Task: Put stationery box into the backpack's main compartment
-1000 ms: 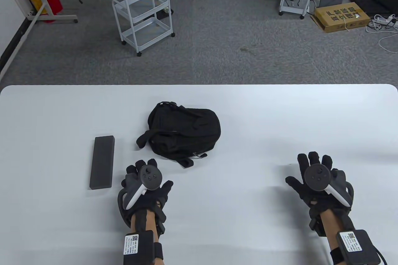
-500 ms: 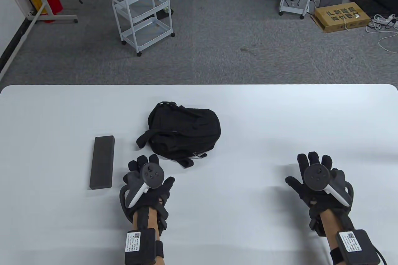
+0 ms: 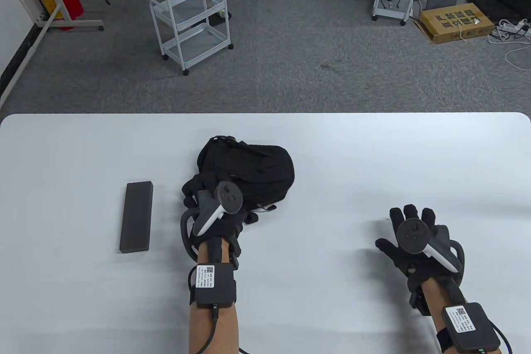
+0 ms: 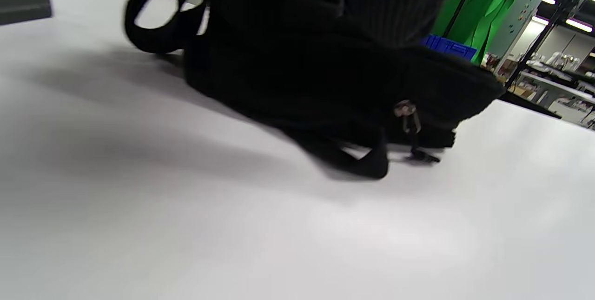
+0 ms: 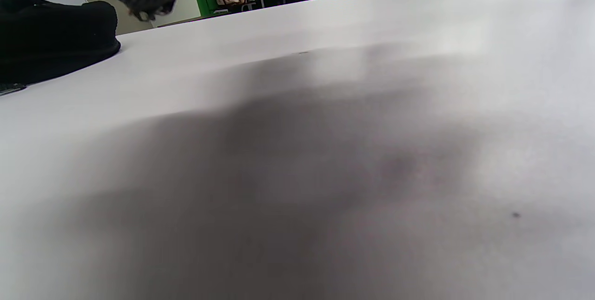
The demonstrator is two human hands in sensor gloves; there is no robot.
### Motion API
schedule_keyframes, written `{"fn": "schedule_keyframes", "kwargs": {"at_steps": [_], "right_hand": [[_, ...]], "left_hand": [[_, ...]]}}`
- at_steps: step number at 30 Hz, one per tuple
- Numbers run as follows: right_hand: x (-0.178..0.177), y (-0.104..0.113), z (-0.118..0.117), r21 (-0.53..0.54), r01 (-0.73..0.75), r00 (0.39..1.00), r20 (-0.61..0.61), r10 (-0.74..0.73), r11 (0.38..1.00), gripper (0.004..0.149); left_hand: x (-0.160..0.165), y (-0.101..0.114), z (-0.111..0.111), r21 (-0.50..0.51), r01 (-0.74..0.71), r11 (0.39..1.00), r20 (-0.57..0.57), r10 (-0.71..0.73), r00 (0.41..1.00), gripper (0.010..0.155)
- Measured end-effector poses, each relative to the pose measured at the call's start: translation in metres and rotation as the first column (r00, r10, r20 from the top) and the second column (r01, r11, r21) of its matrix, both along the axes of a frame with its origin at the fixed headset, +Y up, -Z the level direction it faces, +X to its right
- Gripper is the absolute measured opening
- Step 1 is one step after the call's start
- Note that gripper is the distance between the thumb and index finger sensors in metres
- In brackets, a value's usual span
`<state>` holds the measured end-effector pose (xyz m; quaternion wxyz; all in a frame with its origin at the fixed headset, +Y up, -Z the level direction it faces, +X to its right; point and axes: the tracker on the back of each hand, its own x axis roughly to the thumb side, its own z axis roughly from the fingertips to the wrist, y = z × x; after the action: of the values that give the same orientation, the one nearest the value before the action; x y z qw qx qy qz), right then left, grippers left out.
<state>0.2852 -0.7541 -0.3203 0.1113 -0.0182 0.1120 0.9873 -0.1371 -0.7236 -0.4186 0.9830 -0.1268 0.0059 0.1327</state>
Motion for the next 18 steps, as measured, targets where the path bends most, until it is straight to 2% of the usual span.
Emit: {"fn": "schedule_keyframes", "kwargs": {"at_steps": [4,9,11,18], "right_hand": [[-0.003,-0.002,-0.001,-0.022,0.073,0.997,-0.016,-0.074,0.997,0.088],[-0.012,-0.006,-0.002,-0.049,0.042,0.998,-0.054,-0.044,0.998,0.088],[-0.016,-0.007,-0.002,-0.052,0.033,0.997,-0.069,-0.037,0.998,0.088],[-0.029,-0.016,-0.002,-0.105,-0.014,0.992,-0.127,0.001,0.994,0.087]], "left_hand": [[0.019,0.002,-0.022,-0.073,0.104,0.992,0.024,-0.103,0.994,0.104],[0.041,-0.010,-0.044,-0.136,0.239,0.961,0.049,-0.235,0.971,0.105],[0.044,-0.016,-0.051,-0.149,0.295,0.944,0.027,-0.295,0.955,0.103],[0.045,-0.030,-0.062,-0.186,0.340,0.922,0.013,-0.343,0.939,0.097]]}}
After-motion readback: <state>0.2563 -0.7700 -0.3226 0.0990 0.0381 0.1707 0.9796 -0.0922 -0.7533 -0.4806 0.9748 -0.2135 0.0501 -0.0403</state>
